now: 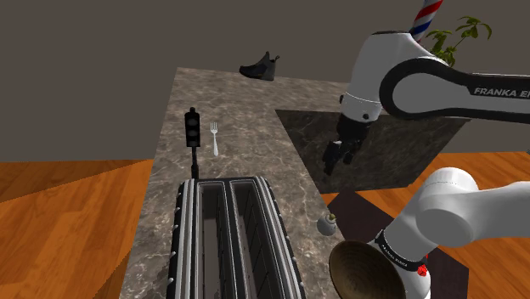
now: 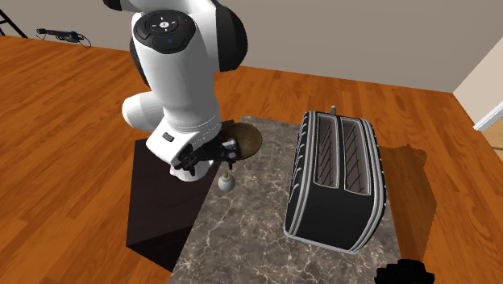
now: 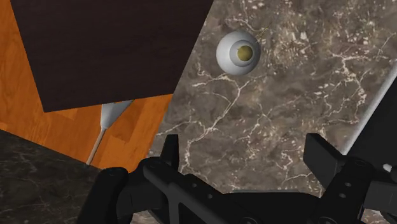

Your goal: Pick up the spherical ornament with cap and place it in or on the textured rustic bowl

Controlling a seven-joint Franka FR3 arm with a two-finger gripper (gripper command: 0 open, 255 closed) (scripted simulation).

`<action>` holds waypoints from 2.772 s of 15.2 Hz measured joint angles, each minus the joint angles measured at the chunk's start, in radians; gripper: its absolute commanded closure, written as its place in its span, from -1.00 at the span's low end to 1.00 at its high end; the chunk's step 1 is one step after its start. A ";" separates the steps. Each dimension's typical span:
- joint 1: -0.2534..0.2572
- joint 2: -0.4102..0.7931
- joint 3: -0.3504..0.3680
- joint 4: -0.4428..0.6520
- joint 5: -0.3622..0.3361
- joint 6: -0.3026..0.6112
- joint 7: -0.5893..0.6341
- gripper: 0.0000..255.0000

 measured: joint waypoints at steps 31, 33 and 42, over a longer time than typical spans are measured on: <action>0.088 0.049 0.213 -0.247 0.188 0.170 0.229 1.00; 0.087 0.046 0.210 -0.243 0.185 0.163 0.229 1.00; 0.077 -0.023 0.167 -0.159 0.141 0.013 0.241 1.00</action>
